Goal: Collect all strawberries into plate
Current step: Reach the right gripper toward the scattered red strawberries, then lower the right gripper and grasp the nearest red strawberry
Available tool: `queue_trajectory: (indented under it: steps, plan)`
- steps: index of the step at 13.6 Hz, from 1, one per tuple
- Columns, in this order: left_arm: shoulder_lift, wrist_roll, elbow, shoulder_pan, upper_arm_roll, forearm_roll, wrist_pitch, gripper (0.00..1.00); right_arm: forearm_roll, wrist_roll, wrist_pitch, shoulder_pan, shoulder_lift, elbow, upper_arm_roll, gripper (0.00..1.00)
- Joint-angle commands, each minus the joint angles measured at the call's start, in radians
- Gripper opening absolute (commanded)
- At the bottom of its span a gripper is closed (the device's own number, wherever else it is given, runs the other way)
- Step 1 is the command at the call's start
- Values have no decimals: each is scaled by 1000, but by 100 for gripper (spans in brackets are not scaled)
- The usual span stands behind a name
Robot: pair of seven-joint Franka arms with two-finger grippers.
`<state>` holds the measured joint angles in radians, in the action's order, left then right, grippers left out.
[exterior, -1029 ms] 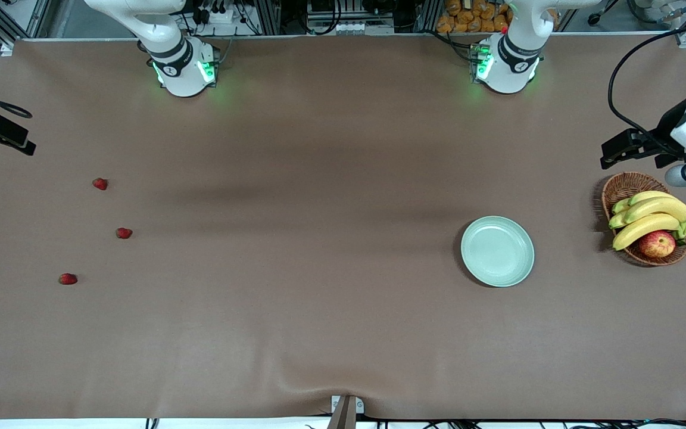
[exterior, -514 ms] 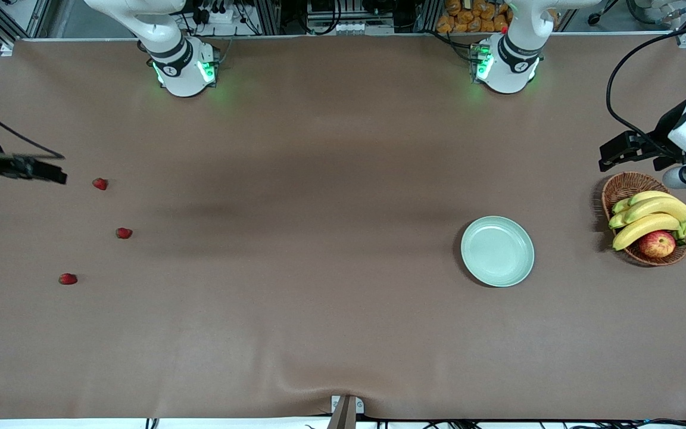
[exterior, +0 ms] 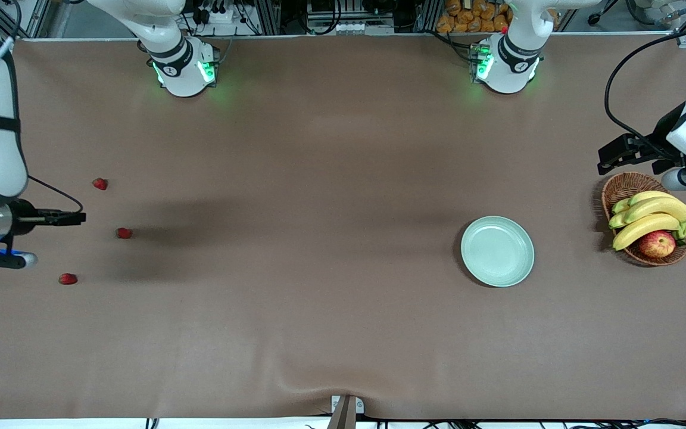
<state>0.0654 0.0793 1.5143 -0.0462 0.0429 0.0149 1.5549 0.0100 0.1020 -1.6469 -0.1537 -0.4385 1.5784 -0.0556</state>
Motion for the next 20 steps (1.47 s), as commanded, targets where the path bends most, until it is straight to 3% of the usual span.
queue_trajectory:
  steps: [1,7,10,19,20]
  plan:
    - [7,-15,-2,-1,-2,-21,19,100,10,21,-97,-1,30,132,13,100]
    - [10,-15,-2,-1,-2,-24,39,100,10,19,-529,6,21,417,13,100]
    - [10,-15,3,-1,-2,-24,42,100,10,18,-655,6,-38,440,11,100]
    - [31,-15,6,-1,-2,-24,66,100,18,21,-696,2,-86,442,11,100]
    - [31,-15,6,-1,-2,-24,66,100,18,19,-694,-1,-88,442,11,95]
